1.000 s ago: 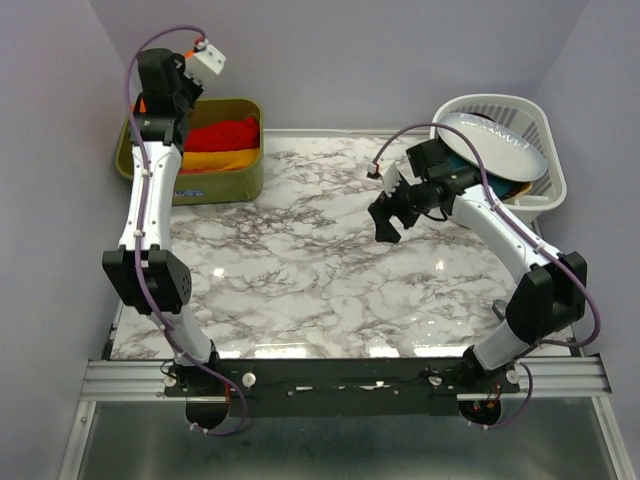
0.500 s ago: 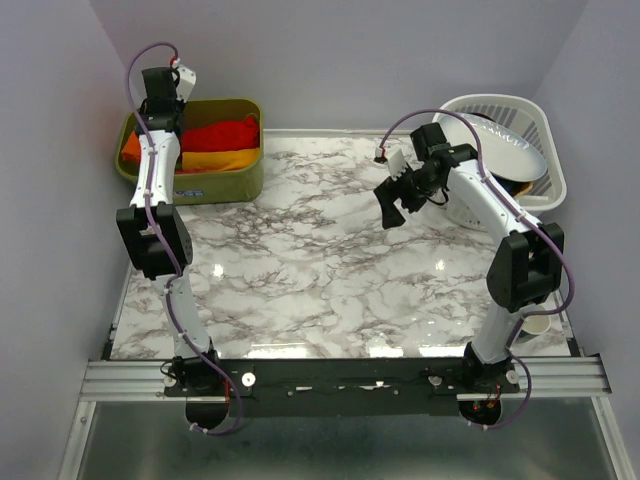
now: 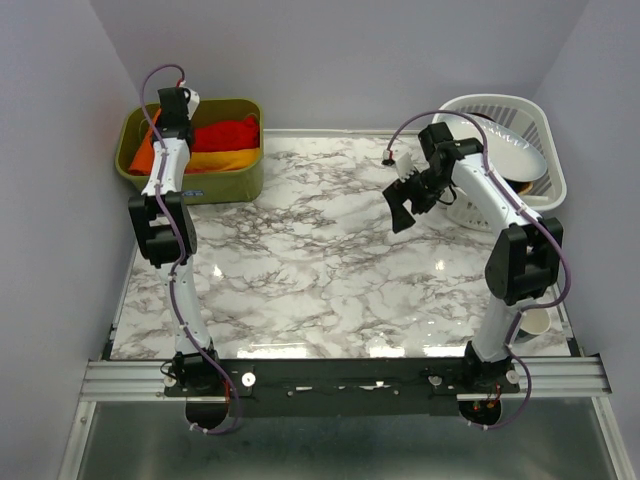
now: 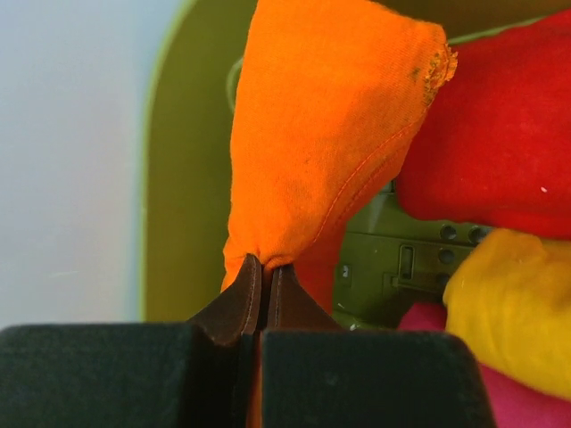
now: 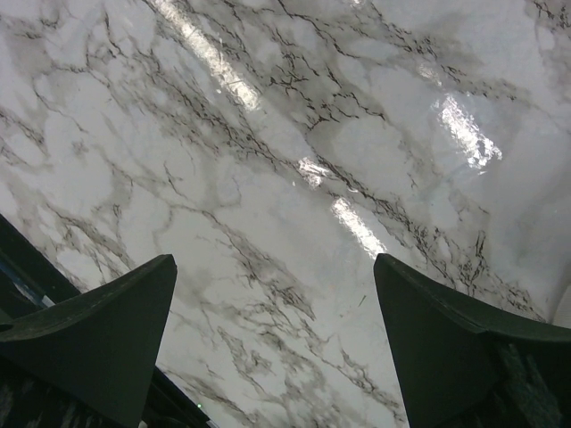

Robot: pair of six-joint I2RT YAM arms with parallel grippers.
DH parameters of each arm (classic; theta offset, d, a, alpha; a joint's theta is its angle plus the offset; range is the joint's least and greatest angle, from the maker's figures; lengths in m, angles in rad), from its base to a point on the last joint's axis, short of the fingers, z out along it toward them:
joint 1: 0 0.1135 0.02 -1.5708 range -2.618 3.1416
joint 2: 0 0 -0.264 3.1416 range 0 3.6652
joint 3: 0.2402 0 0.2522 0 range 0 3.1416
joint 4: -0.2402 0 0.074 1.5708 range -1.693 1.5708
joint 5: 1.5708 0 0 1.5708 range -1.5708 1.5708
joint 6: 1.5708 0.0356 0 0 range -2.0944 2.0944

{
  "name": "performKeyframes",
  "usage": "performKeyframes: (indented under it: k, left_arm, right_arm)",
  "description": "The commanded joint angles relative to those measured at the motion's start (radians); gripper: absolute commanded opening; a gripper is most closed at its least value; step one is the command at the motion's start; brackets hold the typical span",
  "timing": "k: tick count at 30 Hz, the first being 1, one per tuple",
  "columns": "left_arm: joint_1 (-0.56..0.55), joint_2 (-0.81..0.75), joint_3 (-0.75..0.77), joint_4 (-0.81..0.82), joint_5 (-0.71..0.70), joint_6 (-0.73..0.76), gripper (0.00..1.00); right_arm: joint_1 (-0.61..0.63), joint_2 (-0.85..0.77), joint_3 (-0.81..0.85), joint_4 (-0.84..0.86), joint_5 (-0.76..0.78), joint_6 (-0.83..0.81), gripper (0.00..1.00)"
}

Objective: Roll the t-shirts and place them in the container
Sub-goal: Place the T-shirt in the bin.

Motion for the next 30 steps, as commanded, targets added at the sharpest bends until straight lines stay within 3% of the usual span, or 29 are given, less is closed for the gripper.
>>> performKeyframes:
  k: [1, 20, 24, 30]
  left_arm:
    - [-0.009, 0.046, 0.027, 0.117, -0.137, -0.018, 0.0]
    - [0.037, 0.2, 0.055, 0.105, -0.212, -0.028, 0.0]
    - [0.04, 0.294, 0.184, -0.043, -0.176, -0.043, 0.0]
    - [0.039, 0.3, 0.173, -0.124, -0.09, -0.081, 0.0]
  right_arm:
    - [-0.007, 0.042, 0.097, -0.102, 0.004, -0.031, 1.0]
    - [-0.005, 0.021, 0.05, -0.112, 0.07, -0.064, 1.0]
    - [-0.007, 0.022, 0.057, -0.131, 0.082, -0.074, 1.0]
    - [-0.005, 0.028, 0.073, -0.16, 0.078, -0.08, 1.0]
